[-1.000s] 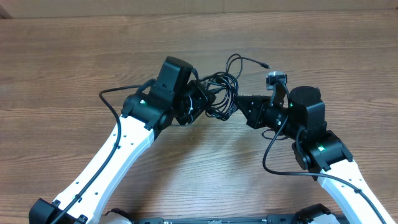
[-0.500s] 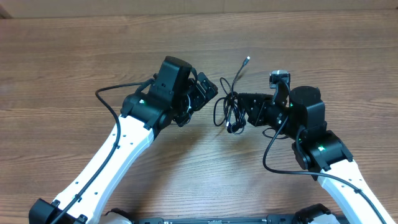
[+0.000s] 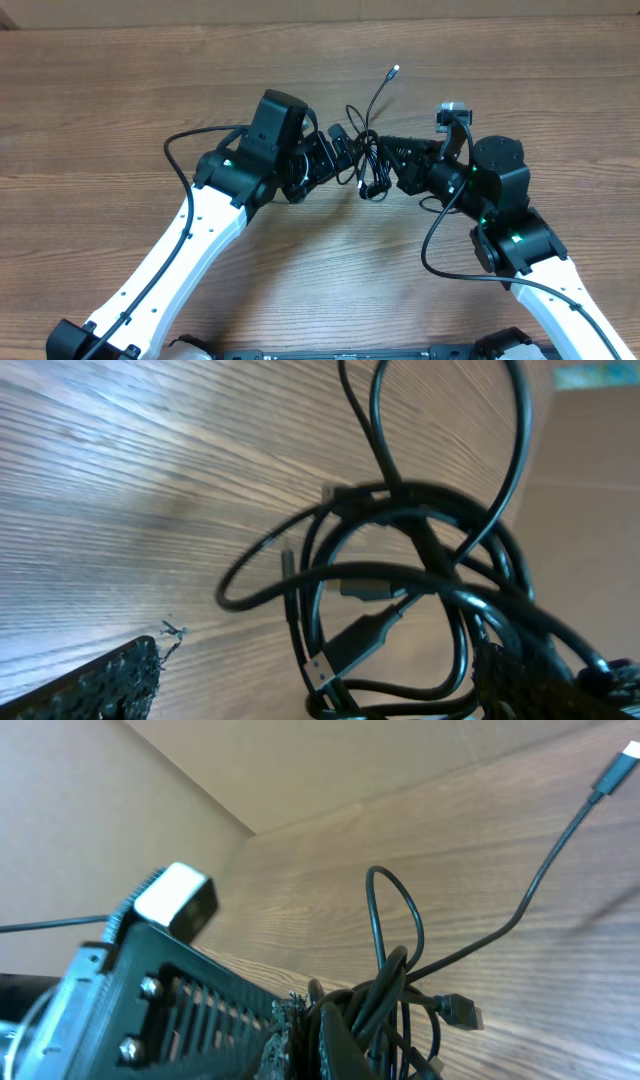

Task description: Untangle cables

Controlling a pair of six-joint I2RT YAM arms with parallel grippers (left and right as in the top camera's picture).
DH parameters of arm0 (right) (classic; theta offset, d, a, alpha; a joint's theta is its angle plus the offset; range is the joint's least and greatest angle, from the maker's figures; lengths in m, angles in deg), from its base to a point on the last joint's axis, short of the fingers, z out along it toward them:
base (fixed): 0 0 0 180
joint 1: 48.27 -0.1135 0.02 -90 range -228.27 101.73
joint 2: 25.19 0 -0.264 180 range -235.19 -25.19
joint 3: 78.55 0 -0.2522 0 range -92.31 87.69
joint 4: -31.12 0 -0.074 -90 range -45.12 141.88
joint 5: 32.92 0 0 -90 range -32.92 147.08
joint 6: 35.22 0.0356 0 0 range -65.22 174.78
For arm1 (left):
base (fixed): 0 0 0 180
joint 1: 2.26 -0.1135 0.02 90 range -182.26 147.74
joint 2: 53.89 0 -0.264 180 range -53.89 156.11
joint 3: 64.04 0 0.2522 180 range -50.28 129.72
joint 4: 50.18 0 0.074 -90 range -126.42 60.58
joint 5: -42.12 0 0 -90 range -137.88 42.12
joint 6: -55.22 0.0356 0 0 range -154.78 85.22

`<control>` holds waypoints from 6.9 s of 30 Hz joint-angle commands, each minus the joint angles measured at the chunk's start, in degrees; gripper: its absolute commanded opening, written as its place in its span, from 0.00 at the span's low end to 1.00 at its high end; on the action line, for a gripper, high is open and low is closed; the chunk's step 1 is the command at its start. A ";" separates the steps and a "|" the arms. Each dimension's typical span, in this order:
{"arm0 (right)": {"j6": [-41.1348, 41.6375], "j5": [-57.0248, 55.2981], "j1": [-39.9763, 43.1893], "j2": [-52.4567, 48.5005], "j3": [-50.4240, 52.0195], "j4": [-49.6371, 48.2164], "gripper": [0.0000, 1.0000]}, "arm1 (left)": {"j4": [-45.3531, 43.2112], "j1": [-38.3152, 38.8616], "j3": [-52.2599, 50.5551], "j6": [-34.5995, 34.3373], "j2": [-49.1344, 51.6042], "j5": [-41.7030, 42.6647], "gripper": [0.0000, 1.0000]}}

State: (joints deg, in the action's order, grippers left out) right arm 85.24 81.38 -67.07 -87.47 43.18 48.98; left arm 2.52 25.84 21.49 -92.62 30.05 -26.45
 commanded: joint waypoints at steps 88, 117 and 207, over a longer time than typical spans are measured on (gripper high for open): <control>3.80 7.19 3.45 0.22 -0.94 -10.67 0.04 | -9.27 -14.32 1.14 4.94 -0.74 25.83 1.00; 2.27 23.52 3.45 0.22 -0.94 -21.86 0.04 | -2.14 -13.51 1.14 -29.86 -0.72 22.99 0.99; -43.34 15.10 -0.31 -0.22 -0.87 12.44 0.51 | 1.95 -16.41 1.14 -4.15 -0.72 16.92 0.04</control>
State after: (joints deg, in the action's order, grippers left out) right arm 49.00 97.09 -66.07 -87.63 43.07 61.13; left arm 4.73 8.64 21.55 -94.96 30.05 -9.81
